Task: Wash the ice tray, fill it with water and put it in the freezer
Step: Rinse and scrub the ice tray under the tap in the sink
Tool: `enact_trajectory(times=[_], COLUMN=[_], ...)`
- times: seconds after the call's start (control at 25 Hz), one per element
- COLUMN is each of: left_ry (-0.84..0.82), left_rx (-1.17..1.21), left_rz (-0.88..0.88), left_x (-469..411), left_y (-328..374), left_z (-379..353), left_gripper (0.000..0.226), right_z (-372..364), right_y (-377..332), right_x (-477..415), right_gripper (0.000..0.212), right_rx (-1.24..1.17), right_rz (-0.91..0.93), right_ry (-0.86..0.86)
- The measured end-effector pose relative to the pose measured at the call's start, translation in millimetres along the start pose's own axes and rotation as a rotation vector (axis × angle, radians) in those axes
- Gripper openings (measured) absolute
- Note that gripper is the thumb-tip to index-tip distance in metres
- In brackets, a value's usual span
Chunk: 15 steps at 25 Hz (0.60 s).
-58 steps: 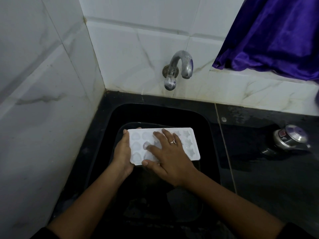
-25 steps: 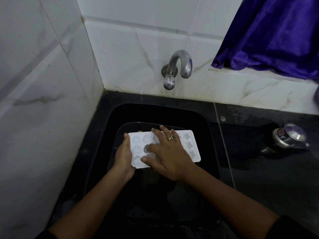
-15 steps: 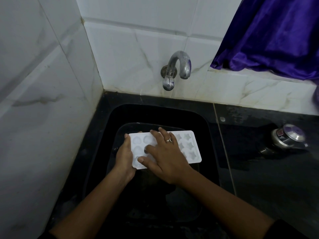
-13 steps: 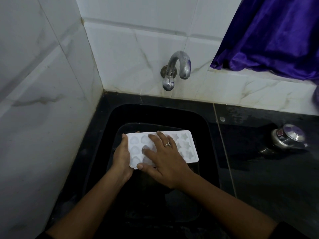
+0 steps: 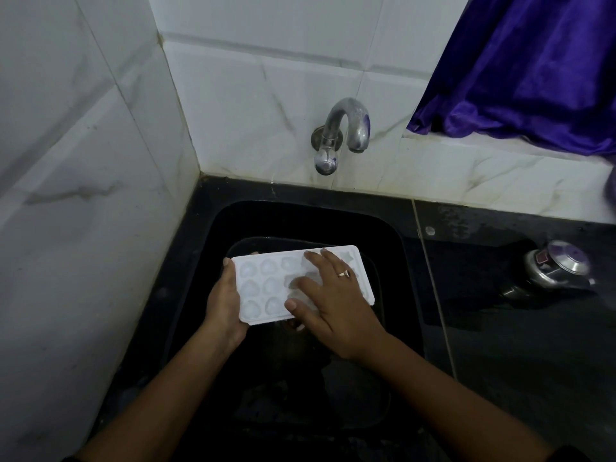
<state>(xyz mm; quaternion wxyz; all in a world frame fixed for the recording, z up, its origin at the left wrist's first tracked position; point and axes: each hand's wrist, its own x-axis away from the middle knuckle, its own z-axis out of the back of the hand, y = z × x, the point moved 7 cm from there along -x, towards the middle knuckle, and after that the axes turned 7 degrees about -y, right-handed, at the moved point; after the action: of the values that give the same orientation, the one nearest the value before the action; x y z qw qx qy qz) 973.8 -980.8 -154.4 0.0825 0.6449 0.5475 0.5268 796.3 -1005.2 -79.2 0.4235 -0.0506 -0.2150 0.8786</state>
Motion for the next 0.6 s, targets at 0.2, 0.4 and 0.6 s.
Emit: enact_trajectory(times=[0.2, 0.4, 0.6], left_ry=[-0.002, 0.011, -0.003], left_rx=[-0.027, -0.02, -0.005], left_rz=[0.015, 0.009, 0.006], left_x=[4, 6, 5], left_y=[-5, -2, -2], left_z=[-5, -4, -7], left_gripper=[0.059, 0.058, 0.059], right_z=[-5, -4, -8], right_y=[-1, 5, -1], right_x=[-7, -3, -7], right_gripper=[0.066, 0.068, 0.068], right_rx=[0.049, 0.141, 0.162], right_rz=[-0.069, -0.017, -0.017], right_ry=[-0.035, -0.053, -0.061])
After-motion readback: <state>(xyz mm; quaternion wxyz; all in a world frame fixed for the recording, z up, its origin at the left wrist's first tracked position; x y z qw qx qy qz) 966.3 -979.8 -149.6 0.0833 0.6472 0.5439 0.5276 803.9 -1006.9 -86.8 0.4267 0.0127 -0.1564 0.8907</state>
